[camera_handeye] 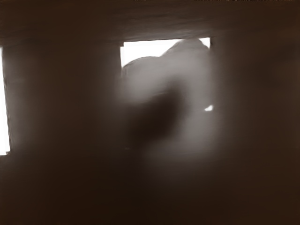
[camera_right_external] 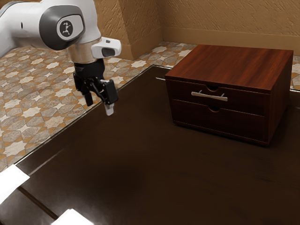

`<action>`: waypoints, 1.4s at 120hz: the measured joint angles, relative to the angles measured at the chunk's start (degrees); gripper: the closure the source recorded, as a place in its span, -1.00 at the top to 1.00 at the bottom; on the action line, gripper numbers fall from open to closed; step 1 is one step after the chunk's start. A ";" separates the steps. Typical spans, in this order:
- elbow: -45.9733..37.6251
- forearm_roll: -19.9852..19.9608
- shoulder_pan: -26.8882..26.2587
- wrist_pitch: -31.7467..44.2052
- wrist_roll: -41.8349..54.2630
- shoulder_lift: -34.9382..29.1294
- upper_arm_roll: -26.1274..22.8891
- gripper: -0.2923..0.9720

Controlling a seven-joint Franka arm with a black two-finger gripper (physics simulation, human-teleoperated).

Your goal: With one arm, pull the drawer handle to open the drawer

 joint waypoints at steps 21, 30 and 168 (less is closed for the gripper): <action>1.14 -1.18 0.12 0.27 1.41 -2.38 0.36 0.54; 2.84 -3.64 -1.43 2.97 7.11 -5.35 -1.18 0.54; 16.08 -2.51 -11.70 31.13 64.57 21.34 -5.10 0.53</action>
